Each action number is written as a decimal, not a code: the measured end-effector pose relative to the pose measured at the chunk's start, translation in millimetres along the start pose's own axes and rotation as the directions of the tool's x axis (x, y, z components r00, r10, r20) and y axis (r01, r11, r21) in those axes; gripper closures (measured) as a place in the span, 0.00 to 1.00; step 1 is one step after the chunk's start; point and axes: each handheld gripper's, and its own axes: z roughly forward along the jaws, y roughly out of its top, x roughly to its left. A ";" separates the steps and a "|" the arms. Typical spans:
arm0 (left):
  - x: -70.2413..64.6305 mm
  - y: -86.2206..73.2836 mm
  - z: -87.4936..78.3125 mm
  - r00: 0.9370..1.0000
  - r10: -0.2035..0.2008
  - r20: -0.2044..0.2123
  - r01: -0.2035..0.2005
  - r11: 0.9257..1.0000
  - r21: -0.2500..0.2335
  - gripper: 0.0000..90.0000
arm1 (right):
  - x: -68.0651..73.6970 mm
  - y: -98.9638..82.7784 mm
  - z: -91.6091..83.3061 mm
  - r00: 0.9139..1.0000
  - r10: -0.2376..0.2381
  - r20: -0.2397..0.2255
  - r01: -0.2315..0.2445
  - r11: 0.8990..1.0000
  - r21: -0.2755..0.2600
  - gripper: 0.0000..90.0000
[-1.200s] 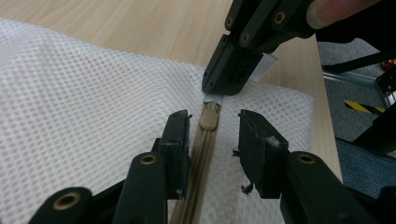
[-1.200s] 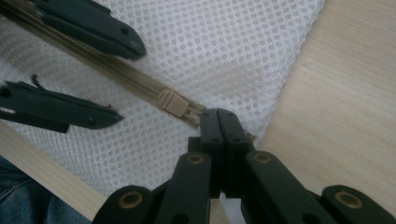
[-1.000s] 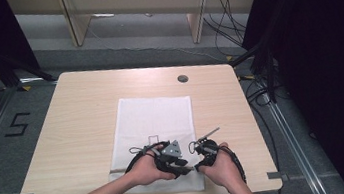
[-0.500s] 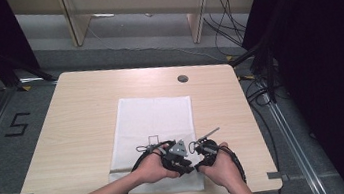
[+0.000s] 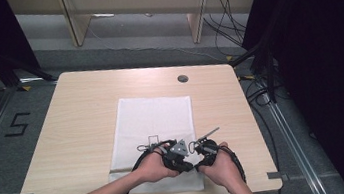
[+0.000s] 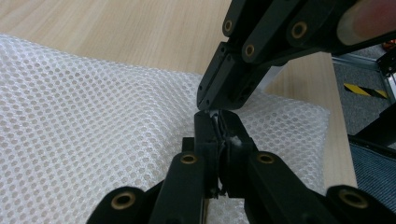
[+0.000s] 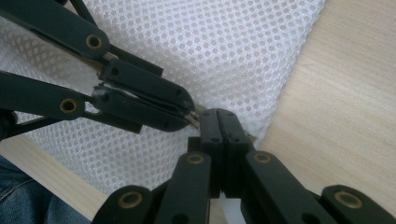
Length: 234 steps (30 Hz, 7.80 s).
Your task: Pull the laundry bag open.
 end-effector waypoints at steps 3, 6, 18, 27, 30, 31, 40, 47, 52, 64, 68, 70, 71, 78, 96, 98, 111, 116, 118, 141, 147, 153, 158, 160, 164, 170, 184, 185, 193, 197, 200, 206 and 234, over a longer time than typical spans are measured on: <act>0.8 -1.8 1.6 1.000 0.014 -0.010 -0.014 1.000 -0.007 0.94 | 0.0 0.0 0.1 1.000 -0.003 0.000 0.003 1.000 -0.002 1.00; -0.5 -2.2 2.7 1.000 0.002 -0.008 -0.002 1.000 0.000 0.90 | 0.0 -0.1 0.1 1.000 -0.004 0.000 0.004 1.000 -0.003 1.00; -0.5 -0.7 2.1 0.996 -0.093 -0.004 0.093 0.996 0.005 0.97 | -0.7 0.6 0.0 0.999 -0.037 0.006 0.037 0.999 0.009 1.00; -0.8 0.1 -3.4 0.994 -0.113 -0.010 0.113 0.993 0.019 0.97 | 1.2 1.1 2.3 0.999 -0.044 0.016 0.044 0.999 0.007 1.00; -0.3 -0.1 -5.3 0.994 -0.105 -0.011 0.105 0.994 0.020 0.97 | 2.3 0.8 2.0 0.999 -0.029 0.028 0.029 1.000 0.010 1.00; -0.3 -0.1 -5.3 0.994 -0.105 -0.011 0.105 0.994 0.020 0.97 | 2.3 0.8 2.0 0.999 -0.029 0.028 0.029 1.000 0.010 1.00; -1.4 -2.2 -10.9 0.992 -0.123 -0.014 0.123 0.992 0.011 0.97 | 2.8 1.3 0.4 0.998 -0.053 0.044 0.052 0.998 0.023 1.00; -0.3 -4.2 -17.7 0.993 -0.119 -0.012 0.119 0.993 0.007 0.97 | 4.9 2.4 0.3 0.999 -0.027 0.038 0.025 0.999 0.030 1.00; 0.1 -6.7 -18.9 0.991 -0.130 -0.008 0.130 0.992 -0.002 0.97 | 3.6 1.9 -0.4 0.999 -0.044 0.026 0.043 0.999 0.023 1.00; -0.1 -7.7 -25.0 0.992 -0.125 -0.020 0.125 0.992 0.001 0.97 | 5.5 1.9 0.5 0.998 -0.048 0.038 0.048 0.999 0.020 1.00; -0.2 -7.6 -26.8 0.992 -0.122 -0.018 0.122 0.993 -0.001 0.97 | 4.7 1.9 -0.4 0.998 -0.050 0.039 0.049 0.999 0.025 1.00; 0.5 -7.7 -28.3 0.993 -0.119 -0.018 0.119 0.993 0.001 0.97 | 4.7 2.1 -0.3 0.998 -0.055 0.037 0.054 0.998 0.027 1.00; 0.5 -7.7 -28.3 0.993 -0.119 -0.018 0.119 0.993 0.001 0.97 | 4.7 2.1 -0.3 0.998 -0.055 0.037 0.054 0.998 0.027 1.00; 0.9 -9.2 -32.0 0.992 -0.121 -0.022 0.121 0.993 -0.001 0.97 | 5.0 1.9 0.4 0.998 -0.053 0.035 0.052 0.998 0.021 1.00; 2.0 -12.6 -40.8 0.992 -0.124 -0.026 0.124 0.992 -0.004 0.97 | 4.2 2.1 0.8 0.996 -0.071 0.057 0.069 0.997 0.032 1.00; 2.0 -12.6 -41.3 0.992 -0.124 -0.026 0.124 0.992 -0.004 0.97 | 5.9 2.5 -0.5 0.998 -0.054 0.041 0.053 0.998 0.034 1.00; 3.8 -16.3 -47.9 0.991 -0.126 -0.036 0.126 0.992 -0.003 0.97 | 5.5 2.1 0.4 0.998 -0.052 0.038 0.051 0.998 0.022 1.00; 4.7 -18.1 -51.4 0.991 -0.133 -0.034 0.133 0.991 -0.005 0.97 | 5.7 2.2 0.4 0.998 -0.051 0.037 0.050 0.998 0.023 1.00; 4.9 -18.9 -52.3 0.990 -0.134 -0.035 0.134 0.991 -0.007 0.97 | 5.6 2.1 0.4 0.998 -0.050 0.037 0.050 0.999 0.022 1.00; 3.8 -20.4 -54.2 0.990 -0.139 -0.031 0.139 0.990 -0.010 0.97 | 5.6 2.2 0.3 0.998 -0.053 0.037 0.053 0.998 0.022 1.00; 6.0 -20.3 -54.0 0.990 -0.137 -0.034 0.137 0.991 -0.008 0.97 | 4.1 2.1 0.8 0.996 -0.072 0.055 0.070 0.997 0.032 1.00; 7.5 -19.4 -52.2 0.986 -0.162 -0.035 0.162 0.987 -0.010 0.97 | 3.5 2.5 1.2 0.996 -0.078 0.052 0.077 0.997 0.029 1.00; 8.6 -17.6 -54.3 0.984 -0.173 -0.041 0.173 0.985 0.002 0.97 | 6.6 1.7 1.5 0.994 -0.087 0.067 0.086 0.996 0.028 1.00; 10.0 -18.7 -55.9 0.985 -0.171 -0.033 0.172 0.985 0.001 0.97 | 8.9 2.0 0.4 0.997 -0.065 0.047 0.063 0.997 0.043 1.00; 8.3 -19.6 -55.3 0.988 -0.149 -0.040 0.150 0.989 0.018 0.97 | 9.5 1.5 0.7 0.996 -0.068 0.049 0.066 0.997 0.034 1.00; 6.2 -18.1 -64.3 0.985 -0.164 -0.045 0.166 0.986 0.021 0.97 | 8.2 2.3 1.6 0.992 -0.101 0.081 0.097 0.994 0.044 1.00; 7.7 -31.3 -80.3 0.981 -0.185 -0.049 0.186 0.982 0.010 0.97 | 7.8 2.5 1.5 0.992 -0.103 0.071 0.100 0.994 0.039 1.00; 7.8 -31.7 -82.1 0.981 -0.185 -0.051 0.185 0.983 0.006 0.97 | 7.7 2.5 1.5 0.992 -0.103 0.070 0.101 0.994 0.039 1.00; 8.2 -38.4 -92.5 0.976 -0.210 -0.063 0.210 0.978 -0.004 0.97 | 8.0 2.7 1.6 0.992 -0.099 0.072 0.097 0.995 0.039 1.00; 9.1 -41.6 -96.2 0.976 -0.209 -0.060 0.208 0.978 -0.009 0.97 | 8.3 2.6 1.5 0.993 -0.099 0.072 0.096 0.995 0.040 1.00; 9.4 -43.0 -98.4 0.976 -0.208 -0.063 0.208 0.978 -0.009 0.97 | 8.0 2.8 1.8 0.993 -0.090 0.072 0.088 0.995 0.042 1.00; 9.6 -44.5 -101.2 0.977 -0.202 -0.069 0.202 0.979 -0.008 0.97 | 7.8 2.8 1.6 0.993 -0.090 0.071 0.088 0.995 0.043 1.00; 12.8 -55.5 -113.8 0.972 -0.224 -0.075 0.223 0.975 -0.027 0.97 | 6.7 2.6 1.4 0.994 -0.087 0.066 0.085 0.996 0.036 1.00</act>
